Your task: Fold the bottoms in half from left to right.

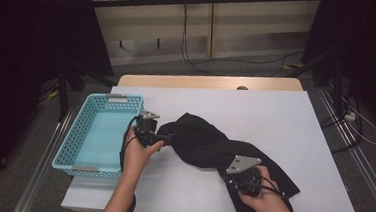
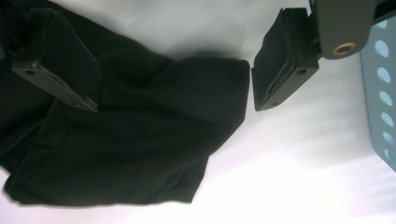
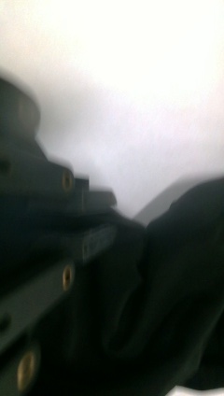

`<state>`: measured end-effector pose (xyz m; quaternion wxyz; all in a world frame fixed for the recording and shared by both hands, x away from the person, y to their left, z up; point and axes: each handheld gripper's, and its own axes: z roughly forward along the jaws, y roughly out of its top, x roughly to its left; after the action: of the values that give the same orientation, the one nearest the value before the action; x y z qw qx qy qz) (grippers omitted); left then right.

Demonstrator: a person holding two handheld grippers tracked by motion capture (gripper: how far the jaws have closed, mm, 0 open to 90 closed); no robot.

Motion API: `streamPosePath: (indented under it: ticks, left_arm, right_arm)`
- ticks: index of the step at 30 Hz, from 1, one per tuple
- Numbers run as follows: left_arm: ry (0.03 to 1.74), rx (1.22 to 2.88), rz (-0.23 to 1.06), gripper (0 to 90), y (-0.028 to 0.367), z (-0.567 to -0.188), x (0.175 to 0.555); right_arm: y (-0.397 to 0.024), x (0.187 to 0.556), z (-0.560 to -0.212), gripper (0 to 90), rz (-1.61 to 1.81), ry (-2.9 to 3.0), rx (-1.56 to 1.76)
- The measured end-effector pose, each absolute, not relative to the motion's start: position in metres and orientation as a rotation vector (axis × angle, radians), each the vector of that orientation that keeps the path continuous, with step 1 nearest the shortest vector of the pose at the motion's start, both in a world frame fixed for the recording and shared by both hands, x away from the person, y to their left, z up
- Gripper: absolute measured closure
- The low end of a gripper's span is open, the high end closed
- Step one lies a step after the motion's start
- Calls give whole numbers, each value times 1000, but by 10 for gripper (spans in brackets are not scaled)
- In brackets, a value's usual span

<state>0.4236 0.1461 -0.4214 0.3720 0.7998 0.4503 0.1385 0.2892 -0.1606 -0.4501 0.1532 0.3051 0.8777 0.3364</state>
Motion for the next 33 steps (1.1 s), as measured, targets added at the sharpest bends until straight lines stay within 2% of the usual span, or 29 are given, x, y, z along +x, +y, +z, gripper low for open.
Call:
streamPosePath:
  ticks: [10,11,14,18,26,33]
  left_arm:
    - [1143,2033,354,178,152,-417,419]
    - [1141,2032,359,178,152,-417,418]
    - [1139,2032,351,178,150,-416,417]
    - [1136,2034,345,175,150,-416,416]
    - [1135,2031,345,173,150,-416,417]
    - [1124,2051,347,165,149,-417,418]
  right_arm:
    - [-179,263,-443,852,1088,2646,867]
    - [-180,260,-442,808,1097,2636,864]
    - [-188,264,-437,546,1154,2579,910]
    - [-213,276,-426,457,1208,2434,1053]
    - [-271,298,-432,456,961,2238,1247]
    - [-281,304,-449,440,849,2251,1333]
